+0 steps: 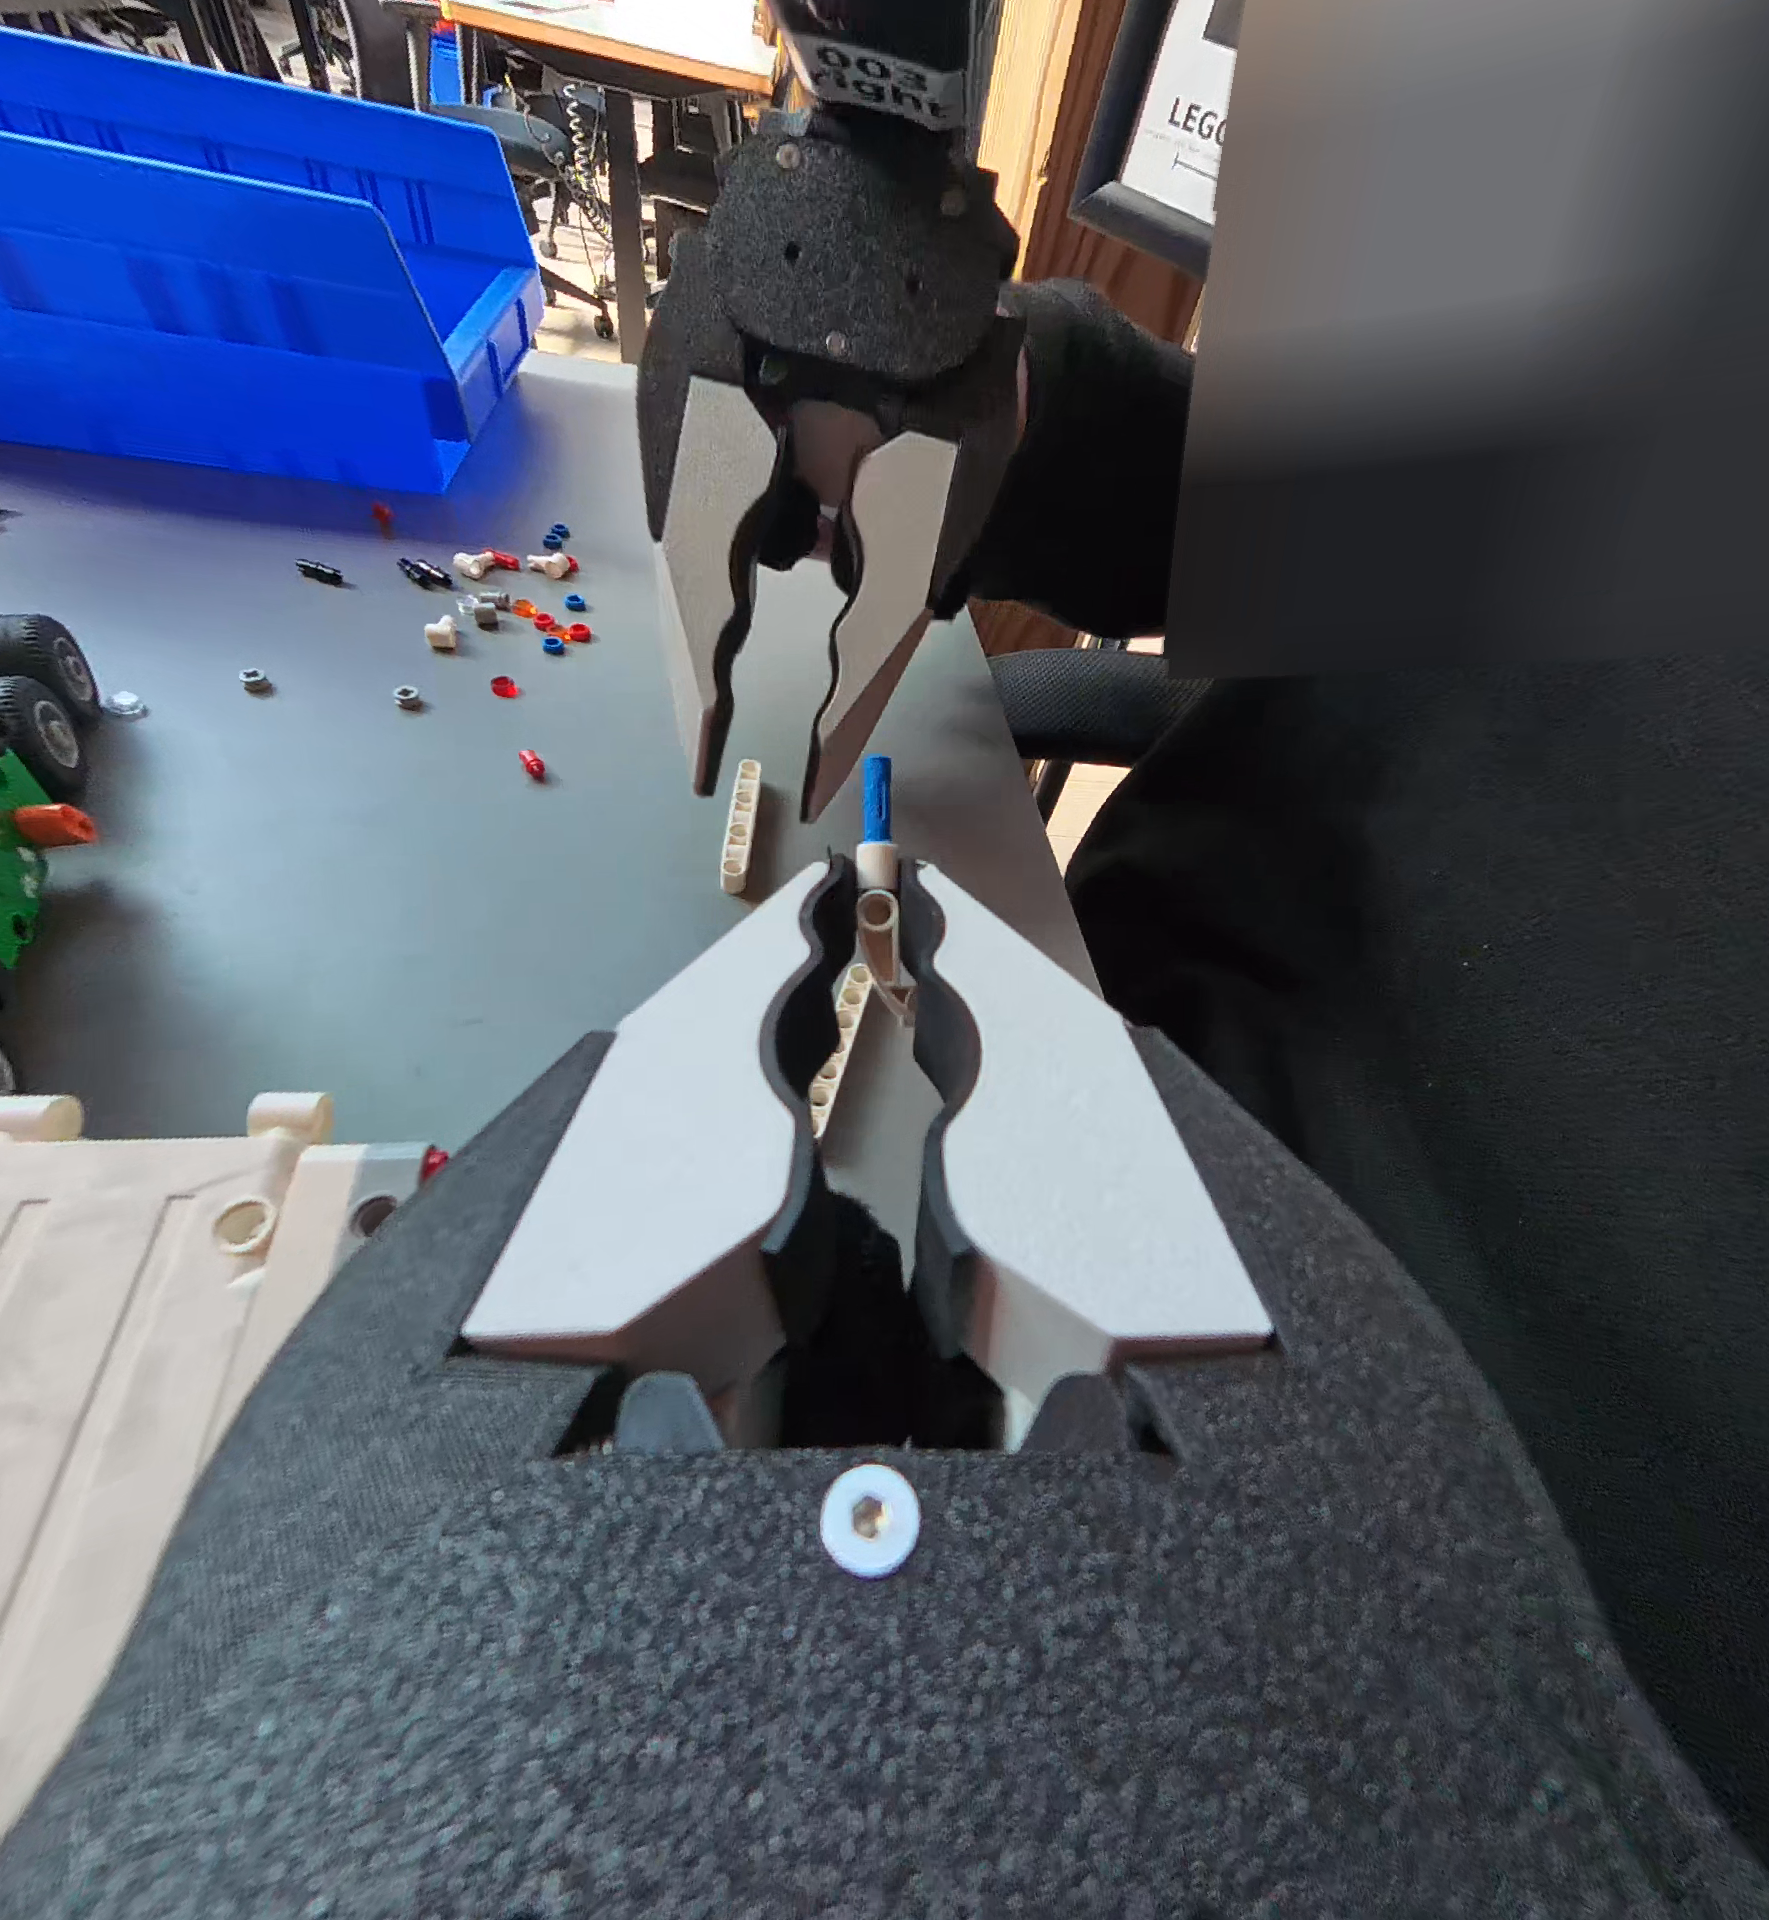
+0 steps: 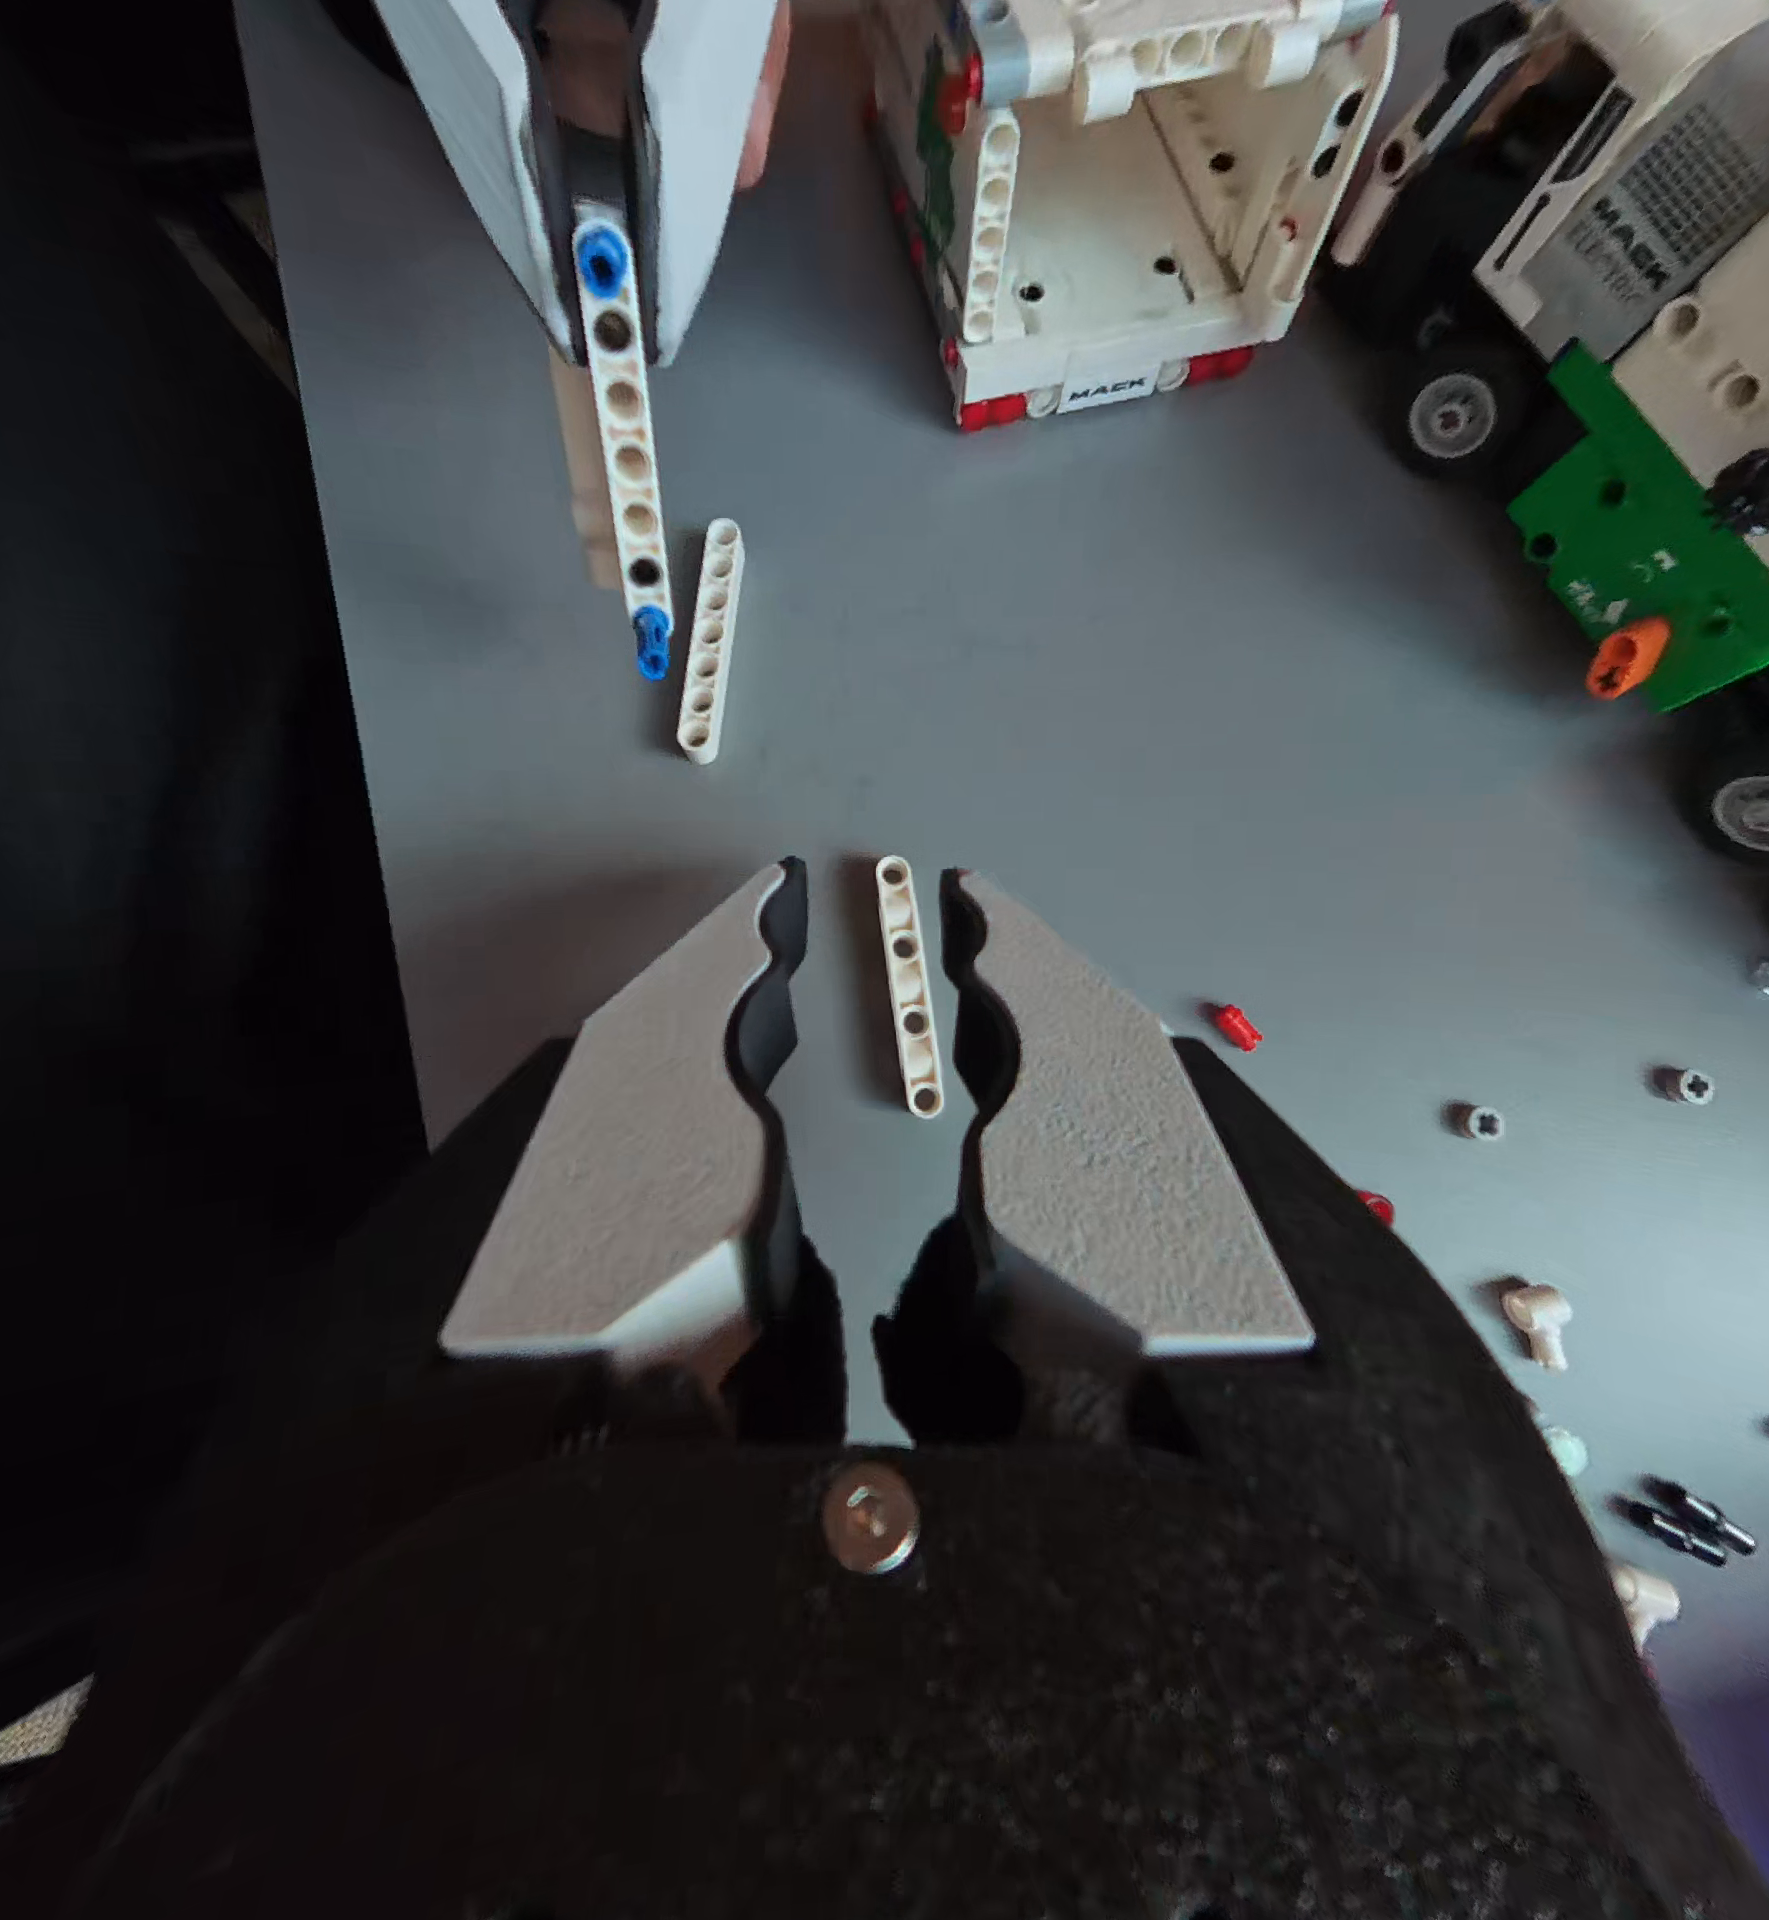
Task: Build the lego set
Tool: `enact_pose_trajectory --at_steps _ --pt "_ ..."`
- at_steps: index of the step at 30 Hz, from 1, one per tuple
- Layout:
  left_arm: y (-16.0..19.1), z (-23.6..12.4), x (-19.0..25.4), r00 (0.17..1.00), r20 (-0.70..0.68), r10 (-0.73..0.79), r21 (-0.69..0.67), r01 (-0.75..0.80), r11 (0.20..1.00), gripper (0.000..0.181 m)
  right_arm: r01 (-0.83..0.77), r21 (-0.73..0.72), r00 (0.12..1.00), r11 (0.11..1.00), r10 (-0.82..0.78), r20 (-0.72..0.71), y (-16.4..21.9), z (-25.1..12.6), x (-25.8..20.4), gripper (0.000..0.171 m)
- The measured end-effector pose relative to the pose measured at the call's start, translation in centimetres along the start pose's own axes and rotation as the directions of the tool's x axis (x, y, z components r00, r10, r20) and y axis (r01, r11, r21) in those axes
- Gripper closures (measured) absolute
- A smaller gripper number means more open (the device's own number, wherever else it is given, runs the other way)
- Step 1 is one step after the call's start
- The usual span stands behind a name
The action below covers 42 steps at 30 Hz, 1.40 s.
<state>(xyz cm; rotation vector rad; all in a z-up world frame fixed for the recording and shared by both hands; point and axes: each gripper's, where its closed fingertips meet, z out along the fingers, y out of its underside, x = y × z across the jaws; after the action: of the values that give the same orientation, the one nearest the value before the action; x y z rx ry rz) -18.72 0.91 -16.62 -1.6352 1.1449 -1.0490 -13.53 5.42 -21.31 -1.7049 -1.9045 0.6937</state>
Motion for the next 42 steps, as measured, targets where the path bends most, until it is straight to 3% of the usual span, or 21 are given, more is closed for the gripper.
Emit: enact_pose_trajectory --at_steps 6,12,15,17,20,23,36,38,40,42 --pt "-0.1 -0.1 -0.1 1.0 0.002 -0.005 0.005 0.005 1.0 0.176 0.026 -0.075 0.998 0.997 -0.021 0.062 1.1 2.0 0.3 0.157" --pt "0.2 0.0 -0.8 0.997 0.021 -0.074 -0.01 0.074 0.997 0.176 0.026 -0.03 0.999 0.999 -0.025 0.032 0.8 2.3 0.8 0.166" --pt "0.2 0.0 -1.1 0.993 0.018 -0.118 -0.004 0.119 0.993 0.176 -0.132 0.242 0.985 0.961 0.1 0.14 -3.7 0.3 0.2 0.166" --pt "0.1 0.0 -1.0 0.99 0.002 -0.143 0.003 0.143 0.99 0.176 -0.271 0.459 0.95 0.846 0.159 0.267 -7.6 -2.3 -0.5 0.165" --pt "0.0 -0.1 -1.2 0.985 -0.009 -0.172 0.01 0.172 0.985 0.176 -0.349 0.543 0.922 0.764 0.177 0.344 -9.7 -2.6 -1.7 0.165" --pt "-0.2 -0.2 -1.3 0.981 -0.02 -0.194 0.02 0.195 0.981 0.176 -0.348 0.526 0.928 0.776 0.208 0.309 -9.5 -1.3 -1.6 0.165" --pt "0.0 -0.4 -1.5 0.979 -0.018 -0.204 0.016 0.204 0.979 0.176 -0.448 0.504 0.881 0.738 0.271 0.388 -9.1 -1.0 -1.0 0.166" --pt "0.3 -0.6 -1.8 0.986 0.014 -0.166 -0.005 0.166 0.986 0.176 -0.401 0.418 0.905 0.815 0.283 0.317 -7.6 -0.8 -0.4 0.166" --pt "0.3 -0.8 -1.8 0.989 0.024 -0.145 -0.007 0.145 0.989 0.176 -0.249 0.185 0.968 0.951 0.239 0.072 -3.0 0.9 1.3 0.165" --pt "0.2 -1.1 -1.8 0.991 0.029 -0.131 -0.005 0.131 0.991 0.176 -0.191 0.035 0.982 0.981 0.191 0.018 -0.5 1.6 1.3 0.165"
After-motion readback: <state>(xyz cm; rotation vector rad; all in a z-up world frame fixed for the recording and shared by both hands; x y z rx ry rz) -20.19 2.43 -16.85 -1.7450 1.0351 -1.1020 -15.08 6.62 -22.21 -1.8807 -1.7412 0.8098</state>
